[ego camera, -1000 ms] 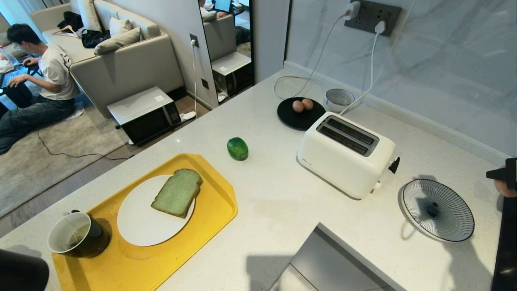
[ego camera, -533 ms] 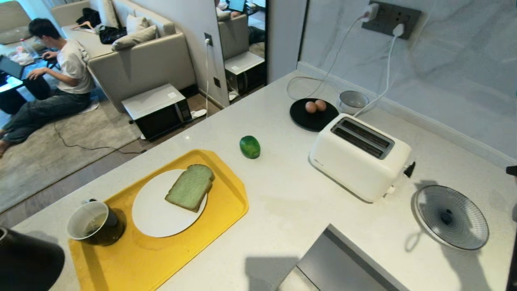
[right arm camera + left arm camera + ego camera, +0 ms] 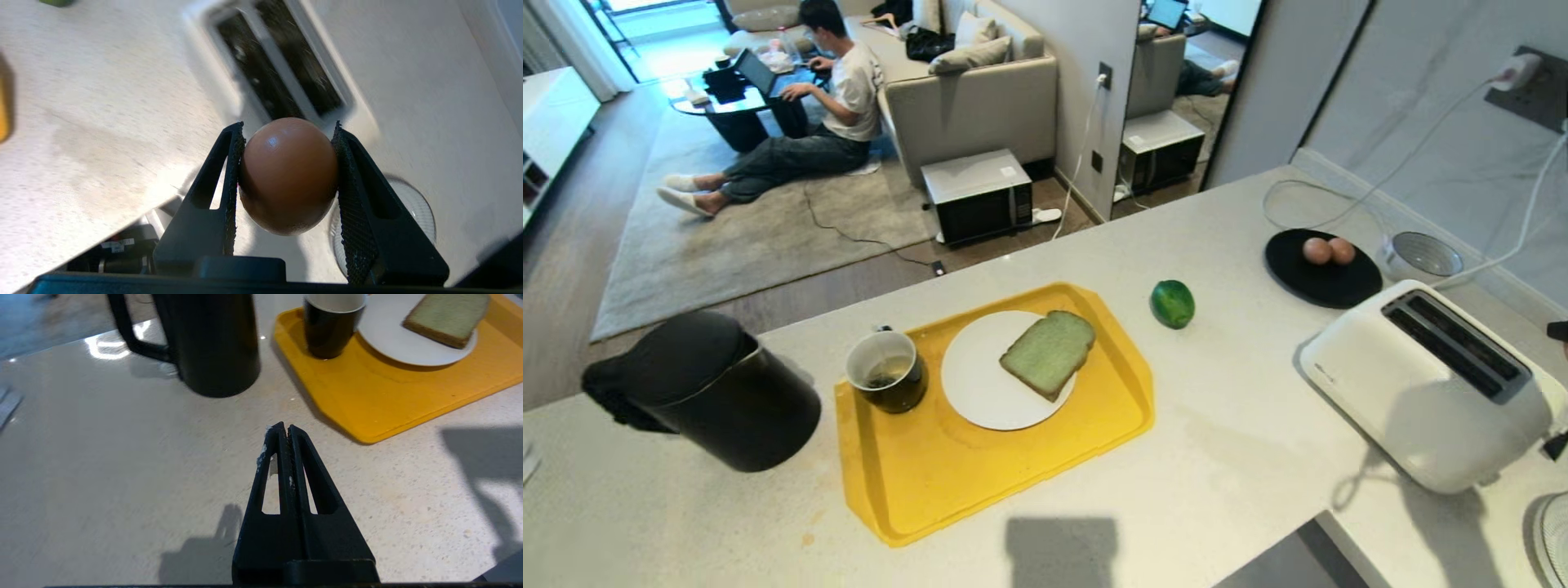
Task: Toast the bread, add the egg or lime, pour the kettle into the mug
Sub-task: Put the egg in the bowl
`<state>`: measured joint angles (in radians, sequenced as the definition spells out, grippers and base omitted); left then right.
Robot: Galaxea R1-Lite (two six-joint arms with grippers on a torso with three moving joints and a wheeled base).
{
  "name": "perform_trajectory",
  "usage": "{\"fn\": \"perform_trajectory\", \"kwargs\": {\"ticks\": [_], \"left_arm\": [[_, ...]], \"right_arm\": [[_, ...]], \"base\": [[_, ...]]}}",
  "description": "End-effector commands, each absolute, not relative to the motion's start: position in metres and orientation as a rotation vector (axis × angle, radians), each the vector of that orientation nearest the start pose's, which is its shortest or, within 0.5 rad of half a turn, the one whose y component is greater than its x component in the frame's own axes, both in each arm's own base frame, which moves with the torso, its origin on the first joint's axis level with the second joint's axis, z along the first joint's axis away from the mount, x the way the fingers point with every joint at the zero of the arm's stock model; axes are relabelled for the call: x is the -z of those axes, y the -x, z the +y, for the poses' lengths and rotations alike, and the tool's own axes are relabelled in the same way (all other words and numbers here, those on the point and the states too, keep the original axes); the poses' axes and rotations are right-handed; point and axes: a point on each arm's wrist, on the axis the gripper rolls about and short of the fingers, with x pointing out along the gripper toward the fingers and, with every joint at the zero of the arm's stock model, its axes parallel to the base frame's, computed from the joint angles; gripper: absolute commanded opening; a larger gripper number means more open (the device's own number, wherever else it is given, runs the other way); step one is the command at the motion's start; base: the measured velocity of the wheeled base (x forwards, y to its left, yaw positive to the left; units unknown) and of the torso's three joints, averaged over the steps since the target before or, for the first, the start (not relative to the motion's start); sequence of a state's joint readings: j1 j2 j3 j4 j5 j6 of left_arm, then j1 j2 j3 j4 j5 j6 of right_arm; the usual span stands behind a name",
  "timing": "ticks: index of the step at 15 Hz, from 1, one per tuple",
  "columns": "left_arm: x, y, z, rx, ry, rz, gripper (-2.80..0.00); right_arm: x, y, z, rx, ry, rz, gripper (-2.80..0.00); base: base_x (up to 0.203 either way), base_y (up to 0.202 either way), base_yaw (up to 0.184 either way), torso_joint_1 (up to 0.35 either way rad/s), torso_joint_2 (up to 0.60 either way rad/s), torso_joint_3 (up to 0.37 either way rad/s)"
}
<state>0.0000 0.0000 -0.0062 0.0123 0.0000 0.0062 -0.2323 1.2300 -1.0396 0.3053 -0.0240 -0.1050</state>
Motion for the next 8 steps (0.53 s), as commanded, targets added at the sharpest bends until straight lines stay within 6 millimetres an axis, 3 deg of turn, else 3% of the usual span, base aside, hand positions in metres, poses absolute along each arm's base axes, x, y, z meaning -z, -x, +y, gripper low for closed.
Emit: {"fn": "perform_trajectory", "kwargs": {"ticks": [1, 8], "left_arm": [[-0.076, 0.023, 0.000, 0.000, -0.006, 0.008, -2.80], [-0.076, 0.023, 0.000, 0.000, -0.006, 0.008, -2.80]], "right_arm": [[-0.277, -0.170, -0.037, 0.206, 0.059, 0.497, -2.80], [-0.277, -0.176, -0.019, 0.092, 0.128, 0.501, -2.80]], "base": [[-0.002, -0.009, 0.172, -0.002, 0.01, 0.002], [0.001, -0.008, 0.172, 0.000, 0.00, 0.004]]}}
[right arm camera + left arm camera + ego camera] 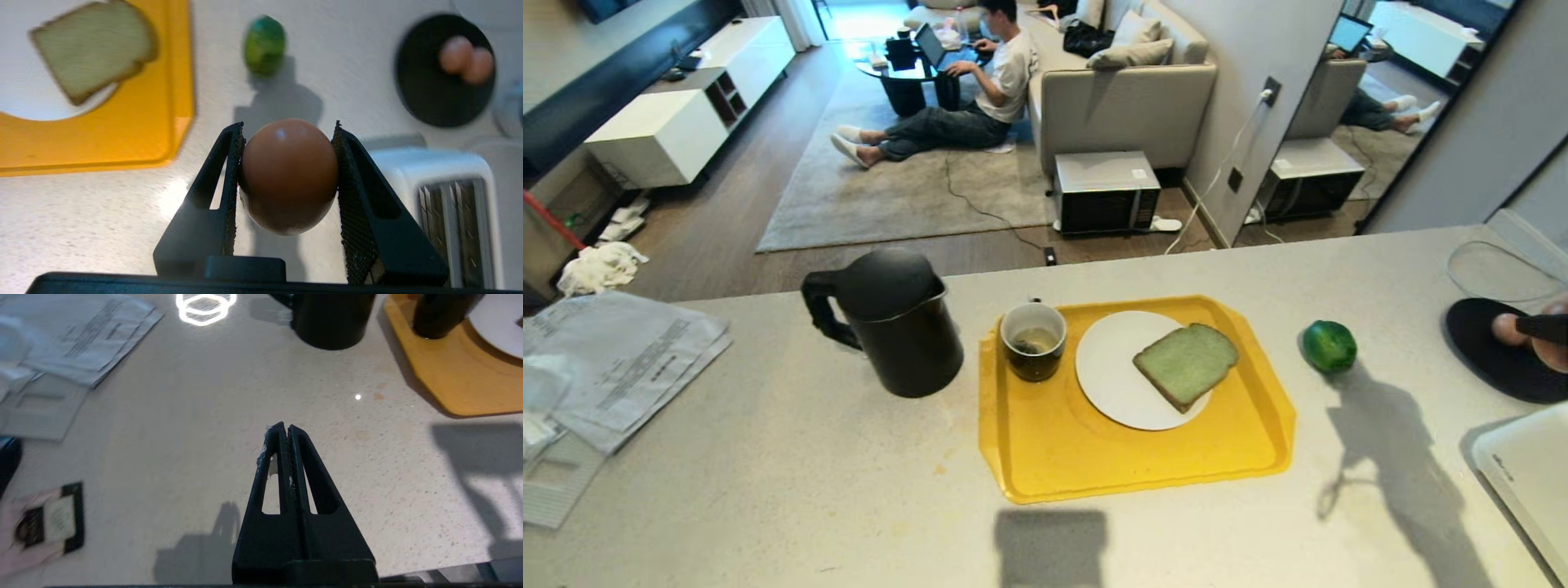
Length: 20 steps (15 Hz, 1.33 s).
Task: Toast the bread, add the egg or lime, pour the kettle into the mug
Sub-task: Put the egg in the bowl
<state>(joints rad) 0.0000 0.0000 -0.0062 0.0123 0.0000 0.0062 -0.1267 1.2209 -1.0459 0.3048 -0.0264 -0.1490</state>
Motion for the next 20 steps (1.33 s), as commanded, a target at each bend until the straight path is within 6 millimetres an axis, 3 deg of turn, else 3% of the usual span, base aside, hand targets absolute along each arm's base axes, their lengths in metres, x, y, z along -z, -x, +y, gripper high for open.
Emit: {"fn": "perform_trajectory", "kwargs": {"ticks": [1, 7, 14, 20], "left_arm": [[-0.076, 0.023, 0.000, 0.000, -0.006, 0.008, -2.80], [-0.076, 0.023, 0.000, 0.000, -0.006, 0.008, -2.80], [-0.076, 0.023, 0.000, 0.000, -0.006, 0.008, -2.80], [-0.076, 0.023, 0.000, 0.000, -0.006, 0.008, -2.80]], "right_arm": [[-0.275, -0.180, -0.017, 0.078, 0.131, 0.510, -2.80], [-0.259, -0.210, -0.009, 0.025, 0.141, 0.592, -2.80], [-0.223, -0.277, -0.016, 0.203, 0.243, 0.629, -2.80], [-0.180, -0.315, 0.028, 0.176, 0.387, 0.754, -2.80]], "base": [[0.000, -0.006, 0.171, 0.002, 0.00, -0.002], [0.001, -0.007, 0.164, 0.004, 0.00, 0.003], [0.001, -0.001, 0.013, 0.001, 0.00, 0.000], [0.000, 0.000, 0.000, 0.000, 0.00, 0.000]]}}
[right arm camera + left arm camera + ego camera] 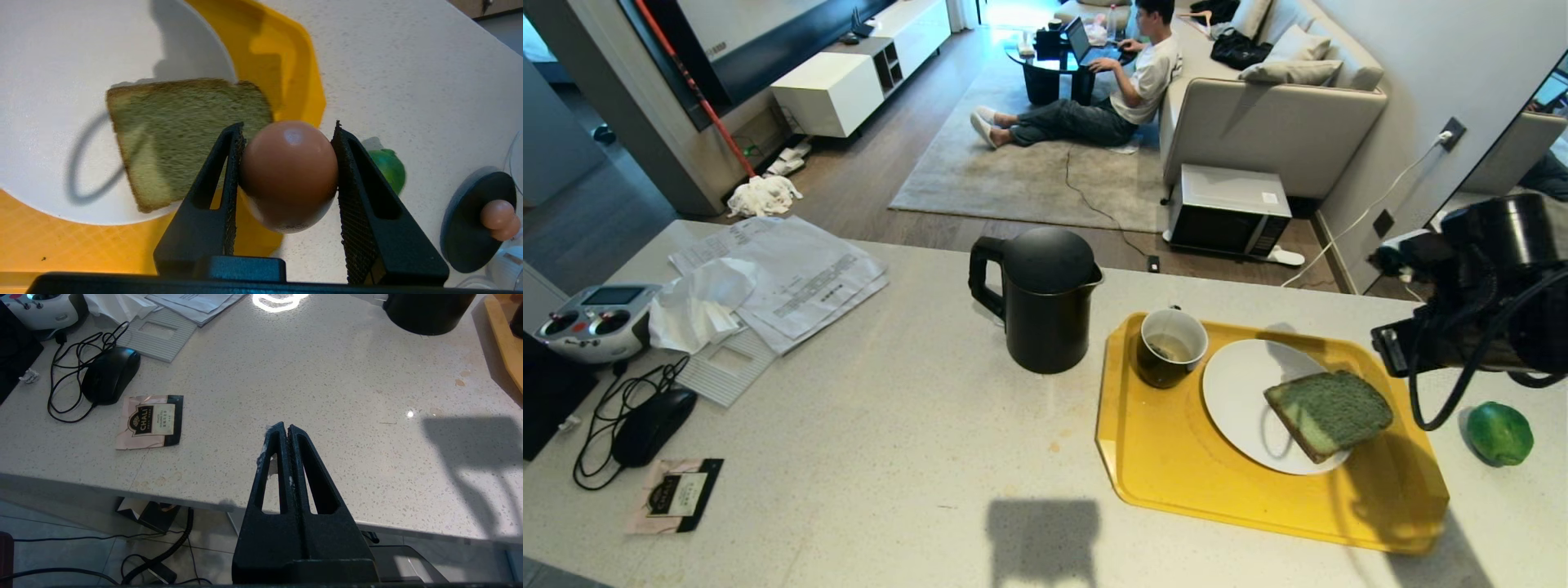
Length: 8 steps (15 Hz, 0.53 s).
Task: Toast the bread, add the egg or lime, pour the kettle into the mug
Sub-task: Put the egg in the bowl
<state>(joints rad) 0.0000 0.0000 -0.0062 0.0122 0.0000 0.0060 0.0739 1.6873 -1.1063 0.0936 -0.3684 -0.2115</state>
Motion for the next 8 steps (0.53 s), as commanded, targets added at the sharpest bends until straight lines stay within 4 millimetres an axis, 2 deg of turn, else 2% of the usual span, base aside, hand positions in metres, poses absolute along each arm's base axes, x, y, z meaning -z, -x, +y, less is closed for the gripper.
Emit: {"fn": "perform_trajectory", "kwargs": {"ticks": [1, 4, 8], "left_arm": [[-0.076, 0.023, 0.000, 0.000, -0.006, 0.008, -2.80], [-0.076, 0.023, 0.000, 0.000, -0.006, 0.008, -2.80], [-0.076, 0.023, 0.000, 0.000, -0.006, 0.008, -2.80]], "right_arm": [[-0.171, -0.318, 0.036, 0.165, 0.407, 0.777, -2.80], [-0.151, -0.321, 0.053, 0.128, 0.447, 0.828, -2.80], [-0.131, -0.309, 0.075, 0.052, 0.498, 0.884, -2.80]], "base": [[0.000, 0.000, 0.000, 0.000, 0.00, 0.000], [0.000, 0.000, 0.000, 0.000, 0.00, 0.000], [0.000, 0.000, 0.000, 0.000, 0.00, 0.000]]}}
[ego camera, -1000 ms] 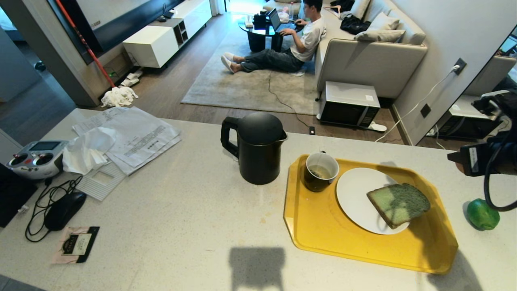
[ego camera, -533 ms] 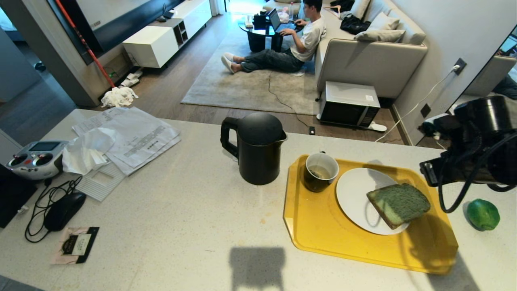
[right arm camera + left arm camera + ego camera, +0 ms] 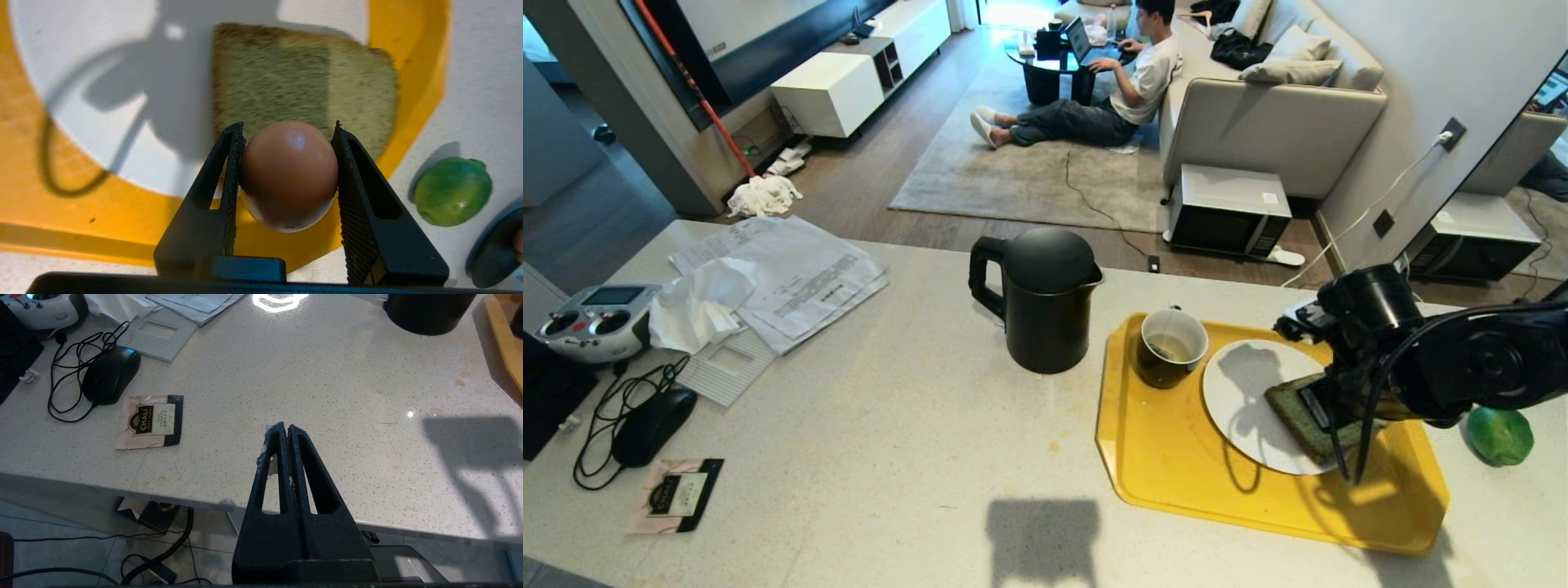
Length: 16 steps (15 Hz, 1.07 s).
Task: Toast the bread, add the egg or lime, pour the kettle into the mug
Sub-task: Put the egg in the bowl
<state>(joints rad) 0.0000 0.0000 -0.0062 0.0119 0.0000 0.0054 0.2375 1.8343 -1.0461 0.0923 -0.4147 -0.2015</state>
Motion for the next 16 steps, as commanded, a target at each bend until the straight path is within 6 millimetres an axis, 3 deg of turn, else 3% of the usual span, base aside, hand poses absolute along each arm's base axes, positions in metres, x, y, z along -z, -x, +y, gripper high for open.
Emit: {"fn": "perform_trajectory", "kwargs": {"ticks": [1, 4, 8, 16], "left_arm": [[-0.076, 0.023, 0.000, 0.000, -0.006, 0.008, -2.80], [-0.076, 0.023, 0.000, 0.000, -0.007, 0.007, -2.80], [-0.076, 0.023, 0.000, 0.000, -0.006, 0.008, -2.80], [-0.076, 0.023, 0.000, 0.000, -0.006, 0.008, -2.80]], "right_arm": [[-0.128, -0.307, 0.080, 0.036, 0.508, 0.891, -2.80], [-0.119, -0.296, 0.099, -0.025, 0.540, 0.908, -2.80], [-0.104, -0.298, 0.120, -0.044, 0.556, 0.928, -2.80], [-0.096, -0.318, 0.130, -0.038, 0.541, 0.873, -2.80]], "base": [[0.000, 0.000, 0.000, 0.000, 0.00, 0.000], [0.000, 0.000, 0.000, 0.000, 0.00, 0.000], [0.000, 0.000, 0.000, 0.000, 0.00, 0.000], [0.000, 0.000, 0.000, 0.000, 0.00, 0.000]]}}
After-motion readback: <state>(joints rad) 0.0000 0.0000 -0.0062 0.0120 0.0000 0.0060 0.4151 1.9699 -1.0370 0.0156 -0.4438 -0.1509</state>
